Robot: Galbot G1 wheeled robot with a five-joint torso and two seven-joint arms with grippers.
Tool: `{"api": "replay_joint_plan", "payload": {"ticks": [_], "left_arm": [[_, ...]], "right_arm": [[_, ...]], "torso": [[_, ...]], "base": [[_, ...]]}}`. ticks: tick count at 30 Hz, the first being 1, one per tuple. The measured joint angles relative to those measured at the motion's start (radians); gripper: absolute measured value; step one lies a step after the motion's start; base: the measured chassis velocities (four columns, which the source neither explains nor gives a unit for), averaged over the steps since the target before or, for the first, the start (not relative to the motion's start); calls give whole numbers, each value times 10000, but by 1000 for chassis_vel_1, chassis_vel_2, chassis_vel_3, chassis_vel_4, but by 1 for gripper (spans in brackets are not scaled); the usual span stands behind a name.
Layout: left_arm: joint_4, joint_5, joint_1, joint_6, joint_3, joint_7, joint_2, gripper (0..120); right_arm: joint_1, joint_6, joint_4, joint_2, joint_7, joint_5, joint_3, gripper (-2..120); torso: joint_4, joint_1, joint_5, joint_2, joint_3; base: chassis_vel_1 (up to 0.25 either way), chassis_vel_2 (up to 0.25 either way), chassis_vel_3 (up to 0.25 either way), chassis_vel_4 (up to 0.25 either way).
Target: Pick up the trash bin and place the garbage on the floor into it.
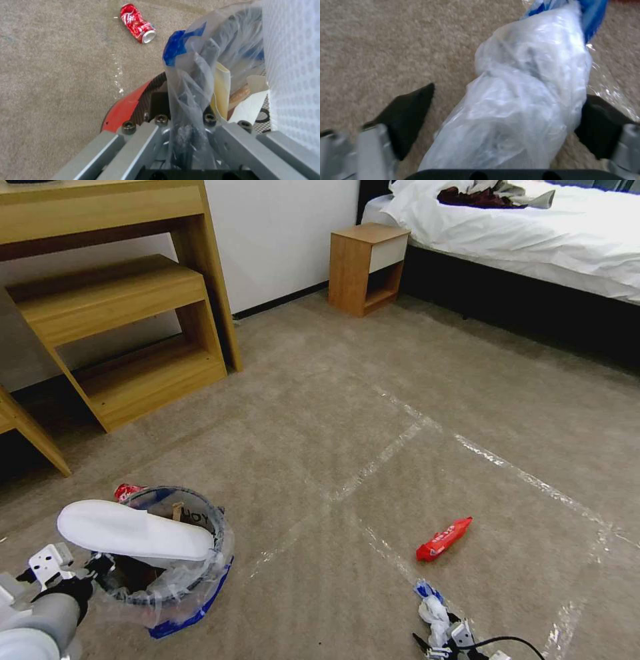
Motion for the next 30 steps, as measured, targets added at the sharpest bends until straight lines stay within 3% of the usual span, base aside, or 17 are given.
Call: {"api": "replay_joint_plan", "payload": {"ticks": [3,5,13,20,22,27,30], "left_arm": [[125,-4,-89,-11,45,-3,46,0],[138,-5,-101,-13,52,-3,57,0],[362,-95,-289,-35,71,-33,336,0],[430,-147,-349,-38,86,-76,412,0],[427,-174,-340,-38,84,-93,418,0],[394,-176,-303,-38,76,-99,399,0],[265,-174,-201,-36,55,-110,339,0]], "right_arm": [[136,59,-78,111,-8,22,-159,74],[162,59,-86,124,-7,33,-179,73],[679,26,-197,245,-43,170,-483,42],[897,14,-242,274,-96,213,-540,22],[965,92,-140,293,-81,215,-504,10],[1058,159,80,295,-67,205,-367,1],[1484,589,779,432,-84,-367,620,1]], "torso": [[-3,0,-4,0,0],[-3,0,-3,0,0],[3,0,11,0,0],[3,0,7,0,1],[0,0,6,0,1],[0,0,6,0,1],[-1,0,4,-1,1]], "base": [[0,0,0,0],[0,0,0,0],[0,0,0,0],[0,0,0,0],[0,0,0,0],[0,0,0,0],[0,0,0,0]]}}
